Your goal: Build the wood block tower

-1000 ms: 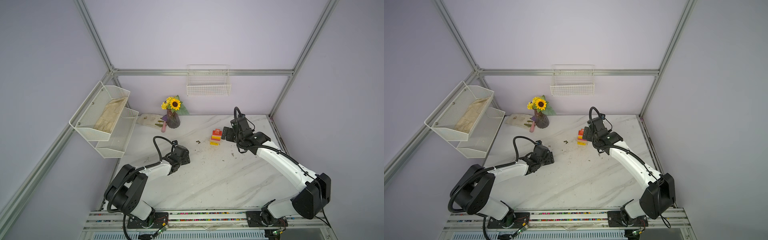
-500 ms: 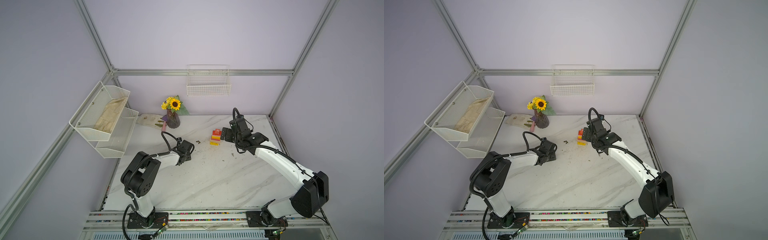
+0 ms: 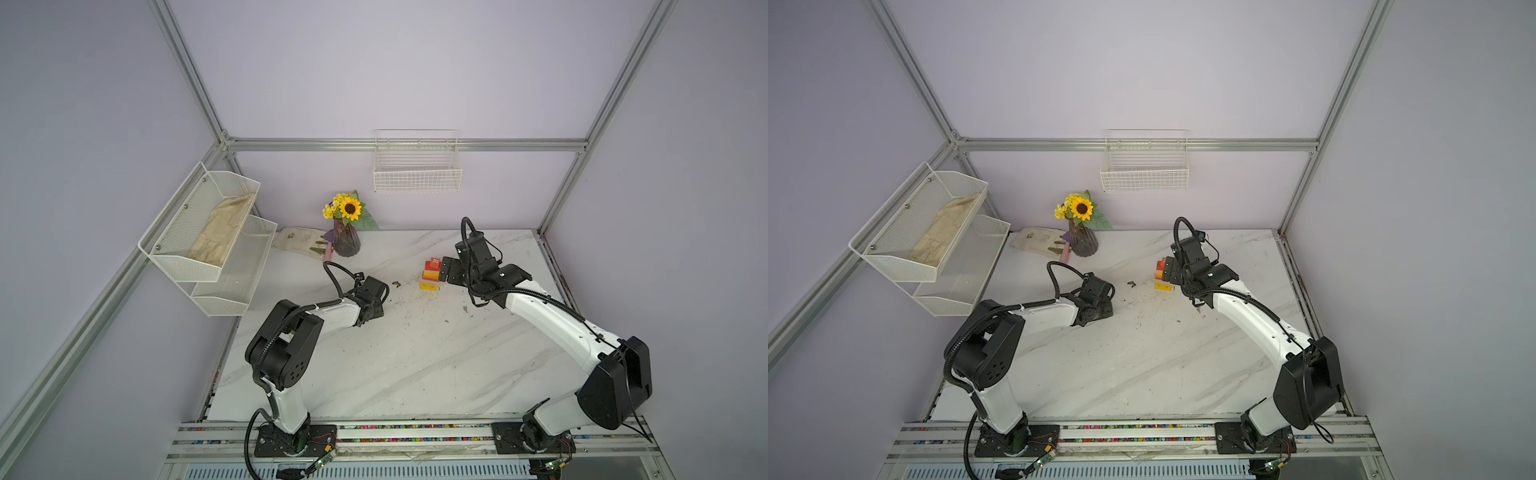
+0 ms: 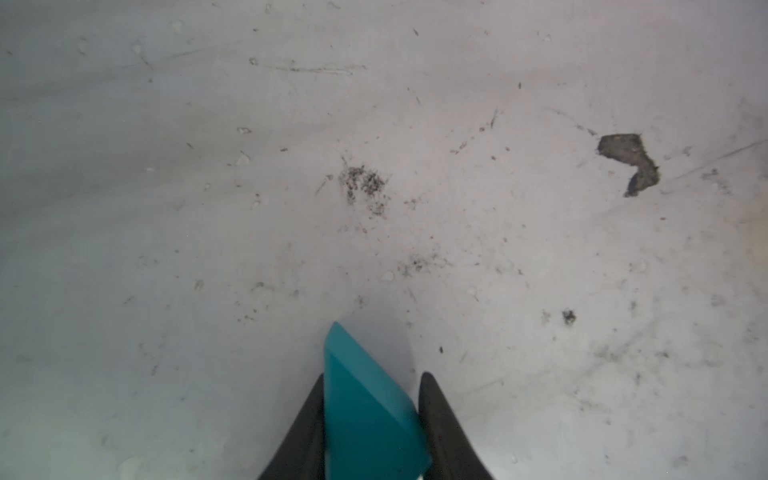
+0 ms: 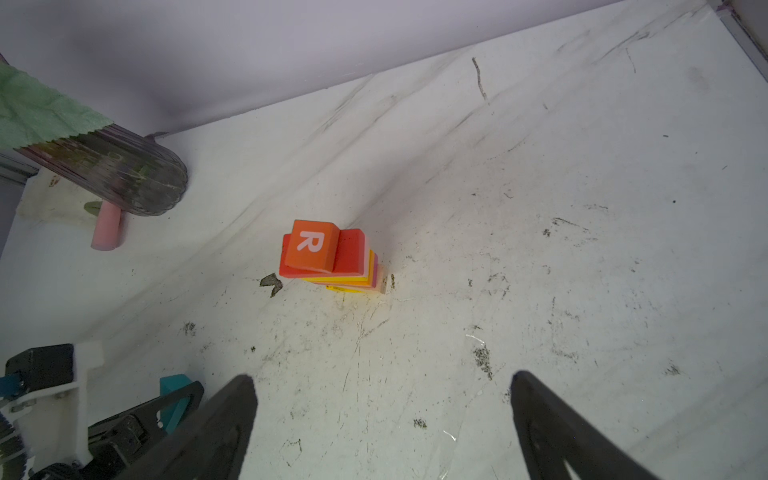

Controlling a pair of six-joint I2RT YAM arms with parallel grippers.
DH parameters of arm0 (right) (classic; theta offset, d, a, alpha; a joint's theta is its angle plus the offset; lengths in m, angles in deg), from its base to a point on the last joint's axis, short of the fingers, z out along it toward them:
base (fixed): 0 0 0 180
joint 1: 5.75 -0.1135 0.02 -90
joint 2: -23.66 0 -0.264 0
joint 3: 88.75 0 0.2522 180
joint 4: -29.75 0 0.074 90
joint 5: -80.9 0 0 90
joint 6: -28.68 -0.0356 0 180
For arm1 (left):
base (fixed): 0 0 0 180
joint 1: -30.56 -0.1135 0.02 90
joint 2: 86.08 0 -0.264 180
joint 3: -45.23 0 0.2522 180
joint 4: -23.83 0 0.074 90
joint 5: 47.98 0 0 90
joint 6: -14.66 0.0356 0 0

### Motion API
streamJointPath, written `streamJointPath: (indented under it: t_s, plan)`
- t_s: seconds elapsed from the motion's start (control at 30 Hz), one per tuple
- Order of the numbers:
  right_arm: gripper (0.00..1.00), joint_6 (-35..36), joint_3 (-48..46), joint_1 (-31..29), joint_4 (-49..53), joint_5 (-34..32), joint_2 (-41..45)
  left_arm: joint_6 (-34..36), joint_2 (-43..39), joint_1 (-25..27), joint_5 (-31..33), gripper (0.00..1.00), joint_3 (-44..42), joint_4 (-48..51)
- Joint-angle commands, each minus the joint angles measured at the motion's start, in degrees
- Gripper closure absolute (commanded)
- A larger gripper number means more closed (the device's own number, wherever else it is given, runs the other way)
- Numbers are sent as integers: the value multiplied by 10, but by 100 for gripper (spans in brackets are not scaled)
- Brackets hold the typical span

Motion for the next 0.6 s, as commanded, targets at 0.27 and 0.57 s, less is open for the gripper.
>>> streamJointPath:
  t_s: [0.27, 0.57]
  plan:
    - [3, -5, -9, -3, -9, 3, 9, -79, 22, -65, -396, 72, -93, -337]
    - [3, -9, -15, -4, -23, 14, -1, -114, 29, -69, -386, 66, -145, -390]
